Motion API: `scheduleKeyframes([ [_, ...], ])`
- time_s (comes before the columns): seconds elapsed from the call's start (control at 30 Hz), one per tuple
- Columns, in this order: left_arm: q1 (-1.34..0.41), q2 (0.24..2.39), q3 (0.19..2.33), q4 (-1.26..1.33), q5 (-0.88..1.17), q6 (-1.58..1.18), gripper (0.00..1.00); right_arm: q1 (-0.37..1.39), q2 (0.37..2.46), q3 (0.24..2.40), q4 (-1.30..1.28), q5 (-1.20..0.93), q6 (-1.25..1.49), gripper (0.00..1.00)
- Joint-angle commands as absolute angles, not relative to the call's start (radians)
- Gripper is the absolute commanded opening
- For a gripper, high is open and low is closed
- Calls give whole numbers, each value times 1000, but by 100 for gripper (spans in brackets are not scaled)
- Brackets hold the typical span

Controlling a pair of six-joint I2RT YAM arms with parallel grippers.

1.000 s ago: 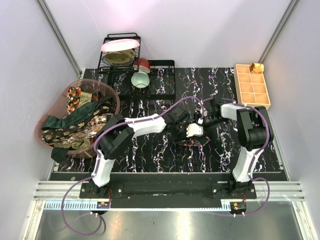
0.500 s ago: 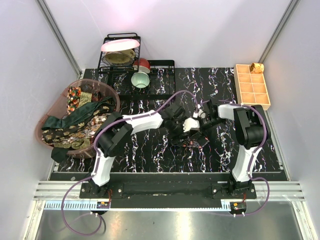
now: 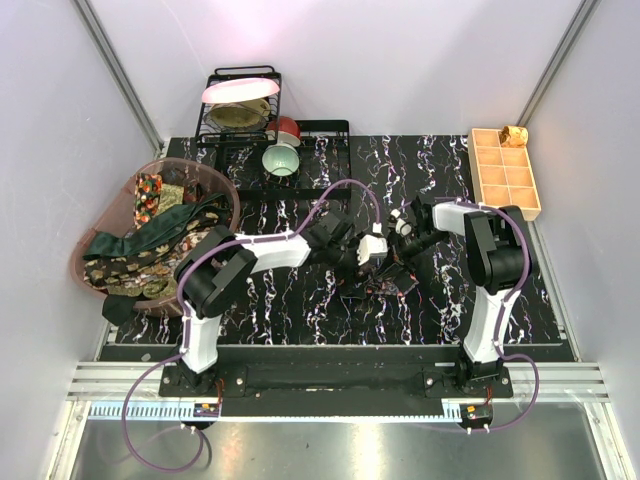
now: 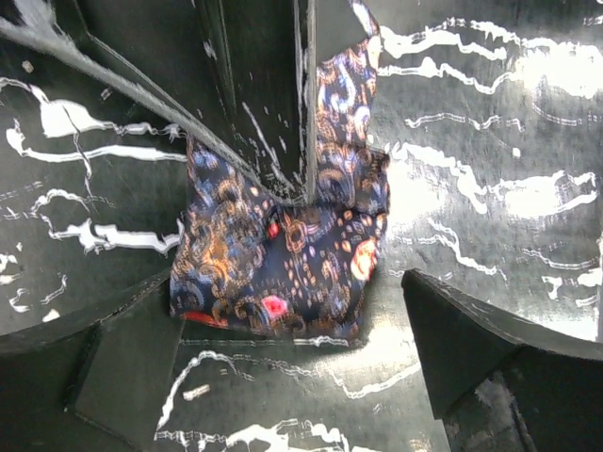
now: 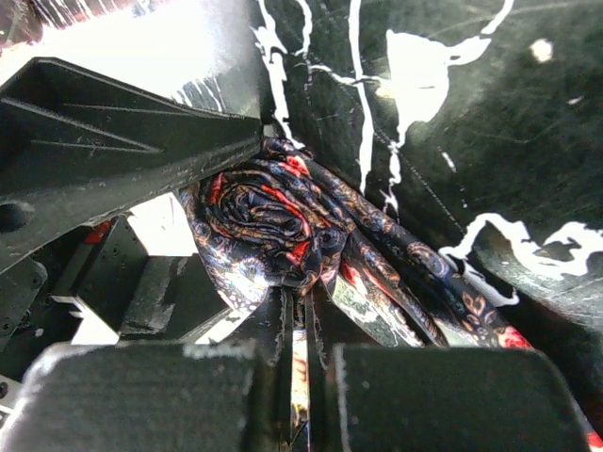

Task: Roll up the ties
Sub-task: Roll the tie at the center of the board.

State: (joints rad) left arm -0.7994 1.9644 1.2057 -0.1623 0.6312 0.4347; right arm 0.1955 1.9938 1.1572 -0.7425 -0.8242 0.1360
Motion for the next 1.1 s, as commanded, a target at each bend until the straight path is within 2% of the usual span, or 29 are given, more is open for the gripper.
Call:
scheduleKeyframes([
  [0.0,-799,1950,1170,55,680,385,98,212,2075,1155,-706,-558,87,0],
  [0.13,-767,1973,1141,136,712,374,95,213,2083,1160,-707,-572,80,0],
  [0.4,-778,2022,1155,115,799,475,79,212,2114,1178,-712,-603,51,0],
  [0.6,-813,2020,1167,-9,695,557,63,212,2105,1201,-698,-624,51,0],
  [0.67,-811,2014,1167,-47,642,551,52,212,2099,1207,-698,-644,49,1],
  [0.7,-810,2011,1176,-96,626,555,47,212,2095,1213,-699,-647,51,4],
  [0.73,-808,2008,1180,-119,580,558,43,213,2091,1218,-703,-670,46,15],
  [0.77,-807,1996,1181,-141,560,561,36,209,2068,1223,-709,-675,40,20],
  [0.87,-810,1979,1198,-250,476,564,32,193,2005,1223,-712,-710,46,43],
  [0.93,-813,1979,1225,-299,419,569,31,186,1964,1227,-725,-741,46,50],
  [1.07,-830,2002,1267,-418,331,581,33,179,1905,1206,-723,-785,63,54],
])
